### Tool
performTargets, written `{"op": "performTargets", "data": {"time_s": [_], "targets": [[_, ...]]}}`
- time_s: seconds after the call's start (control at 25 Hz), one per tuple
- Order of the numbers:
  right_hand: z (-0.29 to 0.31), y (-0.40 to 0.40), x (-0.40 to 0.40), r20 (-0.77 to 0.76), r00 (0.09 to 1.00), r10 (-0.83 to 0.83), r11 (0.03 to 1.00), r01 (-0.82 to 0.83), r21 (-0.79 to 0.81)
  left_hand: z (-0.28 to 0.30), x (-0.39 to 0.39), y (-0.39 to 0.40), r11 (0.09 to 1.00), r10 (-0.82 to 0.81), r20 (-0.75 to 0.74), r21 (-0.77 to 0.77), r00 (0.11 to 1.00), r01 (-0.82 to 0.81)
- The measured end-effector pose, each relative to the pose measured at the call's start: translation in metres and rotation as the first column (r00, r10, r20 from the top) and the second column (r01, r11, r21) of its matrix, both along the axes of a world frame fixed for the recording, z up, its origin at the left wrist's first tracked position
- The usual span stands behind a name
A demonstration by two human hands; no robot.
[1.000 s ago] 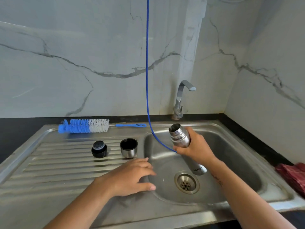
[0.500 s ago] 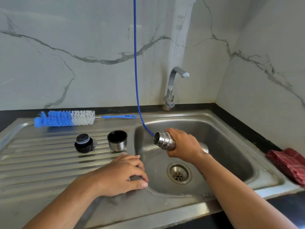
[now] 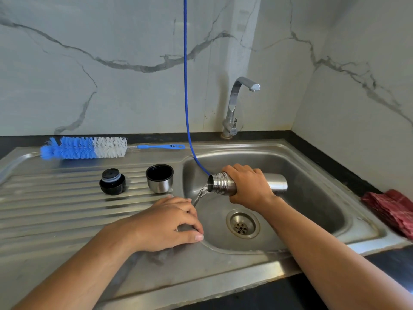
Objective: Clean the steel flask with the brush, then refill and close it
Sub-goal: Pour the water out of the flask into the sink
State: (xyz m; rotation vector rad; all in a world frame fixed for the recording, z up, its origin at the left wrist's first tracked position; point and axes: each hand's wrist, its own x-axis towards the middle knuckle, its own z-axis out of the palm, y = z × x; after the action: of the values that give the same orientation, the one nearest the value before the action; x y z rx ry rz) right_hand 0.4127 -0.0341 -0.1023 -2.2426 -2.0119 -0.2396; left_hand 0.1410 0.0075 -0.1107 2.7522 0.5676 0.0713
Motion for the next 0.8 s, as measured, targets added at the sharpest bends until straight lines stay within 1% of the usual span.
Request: {"op": "performTargets", "data": {"time_s": [0.12, 0.32, 0.8], "targets": [[-0.0005, -0.0003, -0.0009, -0.008, 1.0, 0.007, 1.0, -0.007, 0.005, -0.0014, -0.0003, 0.0002, 1.0, -0.001, -0.011, -0.008, 1.0, 0.001], [-0.0015, -0.0005, -0.002, 0.03, 1.0, 0.008, 1.0, -0.009, 0.025, 0.0016, 0.001, -0.0013, 1.0, 0.007, -0.01, 0.011, 1.0, -0.007], [-0.003, 0.0008, -0.0021, 0.069, 0.998, 0.007, 0.998, -0.012, 0.069, 0.0004, 0.0008, -0.0009, 1.0, 0.025, -0.017, -0.012, 1.0, -0.026]]}}
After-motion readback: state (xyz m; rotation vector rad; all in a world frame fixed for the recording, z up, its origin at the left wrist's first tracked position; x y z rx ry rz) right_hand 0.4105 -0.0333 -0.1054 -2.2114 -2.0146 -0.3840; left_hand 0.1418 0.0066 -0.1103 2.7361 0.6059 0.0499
